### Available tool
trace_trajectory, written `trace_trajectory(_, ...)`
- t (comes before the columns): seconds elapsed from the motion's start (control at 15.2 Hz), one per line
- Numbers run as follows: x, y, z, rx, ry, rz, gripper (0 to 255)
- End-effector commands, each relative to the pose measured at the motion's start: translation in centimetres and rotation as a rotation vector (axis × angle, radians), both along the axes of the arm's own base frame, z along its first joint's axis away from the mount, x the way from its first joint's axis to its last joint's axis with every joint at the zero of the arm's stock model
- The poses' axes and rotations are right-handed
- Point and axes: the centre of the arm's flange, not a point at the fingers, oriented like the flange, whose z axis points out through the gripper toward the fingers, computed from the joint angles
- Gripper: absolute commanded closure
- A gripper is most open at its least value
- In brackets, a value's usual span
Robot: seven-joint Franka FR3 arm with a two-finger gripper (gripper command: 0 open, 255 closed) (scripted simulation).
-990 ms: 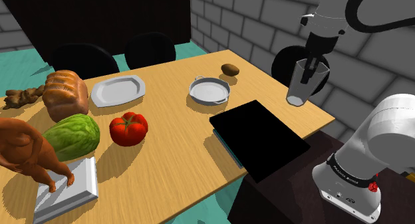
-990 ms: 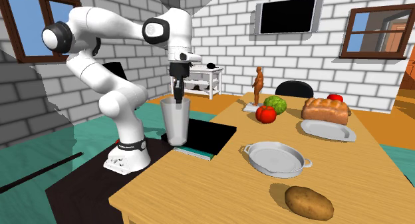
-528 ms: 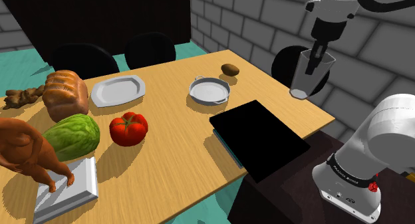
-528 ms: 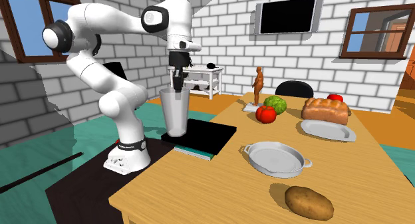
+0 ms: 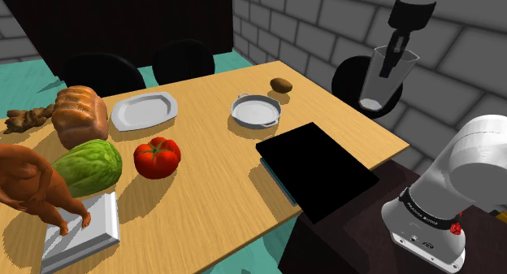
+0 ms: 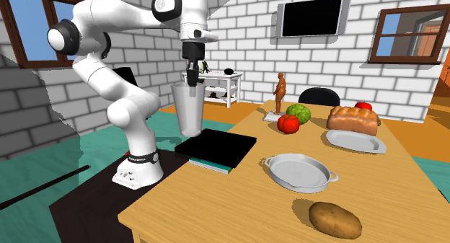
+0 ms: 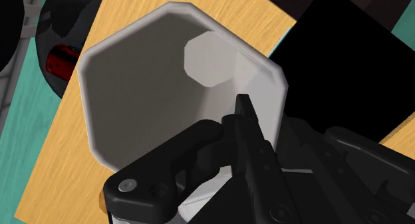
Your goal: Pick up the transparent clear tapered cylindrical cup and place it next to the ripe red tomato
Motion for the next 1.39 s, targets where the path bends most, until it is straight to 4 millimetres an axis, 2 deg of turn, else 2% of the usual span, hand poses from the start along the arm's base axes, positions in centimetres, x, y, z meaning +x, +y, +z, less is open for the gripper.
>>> trace_trajectory(0.0, 0.0, 0.1, 1.0, 0.000, 0.000, 0.000, 255)
trace_trajectory(0.46, 0.0, 0.1, 4.5, 0.000, 0.000, 0.000, 255)
trace_trajectory(1.32, 4.9, 16.6, 4.6, 0.000, 0.000, 0.000, 255)
